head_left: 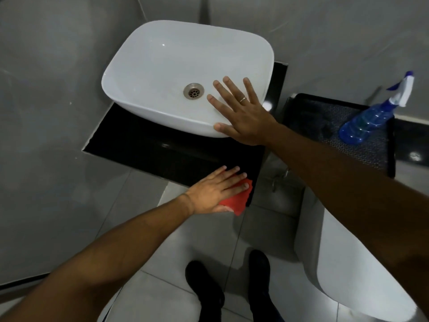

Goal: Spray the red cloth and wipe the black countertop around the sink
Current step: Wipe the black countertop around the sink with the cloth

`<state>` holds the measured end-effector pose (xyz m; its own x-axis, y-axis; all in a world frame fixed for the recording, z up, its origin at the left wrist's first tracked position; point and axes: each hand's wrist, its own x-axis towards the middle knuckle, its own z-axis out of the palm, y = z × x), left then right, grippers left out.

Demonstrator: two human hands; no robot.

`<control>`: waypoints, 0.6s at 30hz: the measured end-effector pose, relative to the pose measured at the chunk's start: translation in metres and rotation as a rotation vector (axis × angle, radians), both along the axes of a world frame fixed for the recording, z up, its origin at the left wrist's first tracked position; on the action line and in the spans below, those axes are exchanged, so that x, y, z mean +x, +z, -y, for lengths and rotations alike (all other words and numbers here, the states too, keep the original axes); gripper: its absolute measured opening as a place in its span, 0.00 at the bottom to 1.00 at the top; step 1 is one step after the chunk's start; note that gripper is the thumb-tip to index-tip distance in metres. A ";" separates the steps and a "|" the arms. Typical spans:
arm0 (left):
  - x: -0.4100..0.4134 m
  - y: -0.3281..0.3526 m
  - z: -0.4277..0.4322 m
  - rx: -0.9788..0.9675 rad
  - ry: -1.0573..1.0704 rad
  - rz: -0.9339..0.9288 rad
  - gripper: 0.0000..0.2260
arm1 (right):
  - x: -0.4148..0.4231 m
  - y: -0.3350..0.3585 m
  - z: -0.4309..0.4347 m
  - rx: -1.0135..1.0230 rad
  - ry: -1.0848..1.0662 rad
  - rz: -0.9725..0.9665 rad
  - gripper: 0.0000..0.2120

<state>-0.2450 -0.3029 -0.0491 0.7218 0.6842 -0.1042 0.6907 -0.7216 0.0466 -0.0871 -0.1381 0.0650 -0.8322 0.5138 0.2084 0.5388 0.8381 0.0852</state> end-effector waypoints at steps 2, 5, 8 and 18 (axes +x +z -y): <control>0.016 0.001 0.001 -0.002 -0.004 0.005 0.37 | 0.012 -0.003 0.004 0.019 -0.030 -0.062 0.33; 0.028 0.005 0.003 -0.030 0.007 0.016 0.38 | 0.031 -0.020 0.022 0.045 -0.046 -0.248 0.31; 0.030 0.013 0.001 -0.116 0.024 0.070 0.38 | 0.042 -0.047 0.056 0.044 0.010 -0.347 0.27; -0.025 0.075 -0.033 0.394 0.363 0.468 0.15 | 0.055 -0.119 0.164 -0.102 0.049 -0.218 0.31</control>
